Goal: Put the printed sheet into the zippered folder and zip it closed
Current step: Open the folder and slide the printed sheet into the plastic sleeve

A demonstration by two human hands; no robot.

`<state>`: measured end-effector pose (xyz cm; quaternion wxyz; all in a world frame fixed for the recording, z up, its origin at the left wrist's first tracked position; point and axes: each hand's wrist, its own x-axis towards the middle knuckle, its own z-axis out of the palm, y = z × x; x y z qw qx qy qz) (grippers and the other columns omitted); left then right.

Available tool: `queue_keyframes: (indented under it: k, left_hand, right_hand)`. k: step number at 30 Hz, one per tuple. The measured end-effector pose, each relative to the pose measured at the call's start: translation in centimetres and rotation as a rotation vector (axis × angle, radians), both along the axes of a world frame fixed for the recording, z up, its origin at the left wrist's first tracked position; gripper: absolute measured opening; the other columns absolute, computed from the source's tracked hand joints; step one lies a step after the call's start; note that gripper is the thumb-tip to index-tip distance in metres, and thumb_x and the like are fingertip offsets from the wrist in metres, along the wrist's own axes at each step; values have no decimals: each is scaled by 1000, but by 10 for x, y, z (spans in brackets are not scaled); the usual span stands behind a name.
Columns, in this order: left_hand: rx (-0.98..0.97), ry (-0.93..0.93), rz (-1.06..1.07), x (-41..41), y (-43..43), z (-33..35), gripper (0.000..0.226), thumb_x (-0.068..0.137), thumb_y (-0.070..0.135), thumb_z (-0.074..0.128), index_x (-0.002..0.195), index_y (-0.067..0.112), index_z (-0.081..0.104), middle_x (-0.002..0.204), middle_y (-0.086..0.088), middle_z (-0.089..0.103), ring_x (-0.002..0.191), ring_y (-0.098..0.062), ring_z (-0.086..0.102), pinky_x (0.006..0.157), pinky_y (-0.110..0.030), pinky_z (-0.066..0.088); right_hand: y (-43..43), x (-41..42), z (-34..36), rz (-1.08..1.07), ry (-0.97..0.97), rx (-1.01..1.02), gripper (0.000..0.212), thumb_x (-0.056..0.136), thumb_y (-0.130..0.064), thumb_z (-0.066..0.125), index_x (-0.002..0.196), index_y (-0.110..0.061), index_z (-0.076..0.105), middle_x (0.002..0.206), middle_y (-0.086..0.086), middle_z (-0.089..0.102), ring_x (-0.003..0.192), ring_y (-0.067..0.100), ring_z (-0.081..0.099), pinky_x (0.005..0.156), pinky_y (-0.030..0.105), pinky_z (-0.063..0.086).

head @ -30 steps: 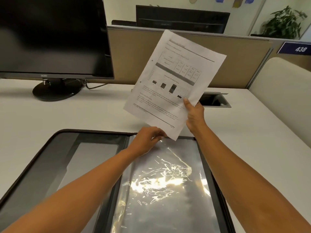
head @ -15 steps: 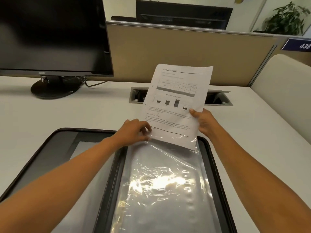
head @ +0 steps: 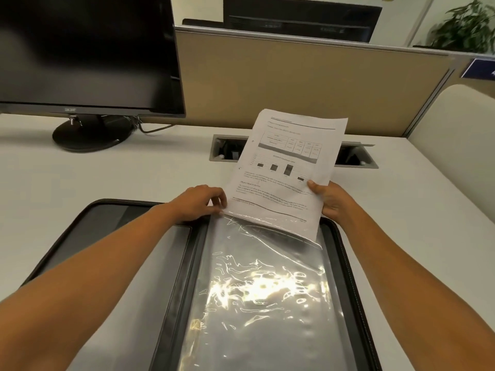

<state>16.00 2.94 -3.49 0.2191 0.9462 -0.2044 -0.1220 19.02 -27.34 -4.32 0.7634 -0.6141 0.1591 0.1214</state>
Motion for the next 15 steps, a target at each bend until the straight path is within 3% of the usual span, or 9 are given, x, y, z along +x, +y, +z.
queue_keyframes:
  k: [3, 7, 9, 13, 15]
  left_hand:
    - [-93, 36, -2, 0, 3, 0, 12, 88, 11, 58, 89, 21, 52, 93, 0, 60, 83, -20, 50, 67, -16, 36]
    - [-170, 79, 10, -3, 4, 2, 16, 87, 6, 59, 94, 16, 49, 90, 5, 55, 73, -3, 46, 65, -5, 38]
    - [-188, 103, 8, -3, 6, 2, 19, 86, 3, 59, 94, 16, 48, 89, 6, 53, 73, -2, 45, 64, -4, 37]
    - [-217, 110, 14, -2, 9, -1, 32, 84, 0, 58, 82, 27, 43, 85, 5, 56, 70, -8, 45, 63, -8, 37]
    - [-217, 95, 19, -2, 10, -2, 36, 84, 0, 59, 79, 30, 41, 84, 7, 55, 71, -9, 45, 63, -9, 38]
  right_hand:
    - [-1, 0, 0, 28, 16, 1, 39, 88, -9, 55, 126, -9, 50, 121, 12, 61, 104, 33, 61, 75, 50, 54]
    - [-2, 1, -1, 67, 23, 19, 30, 90, -8, 52, 120, -11, 52, 106, 8, 65, 93, 28, 63, 64, 46, 57]
    - [-2, 1, 0, 75, 43, 24, 28, 90, -8, 52, 118, -12, 53, 103, 8, 65, 91, 28, 63, 59, 45, 58]
    - [0, 4, -3, 64, 97, 27, 30, 90, -5, 50, 120, -10, 51, 104, 10, 64, 90, 30, 63, 57, 46, 57]
    - [2, 6, -4, 47, 100, -7, 32, 90, -3, 50, 122, -7, 50, 111, 13, 63, 91, 31, 62, 67, 48, 57]
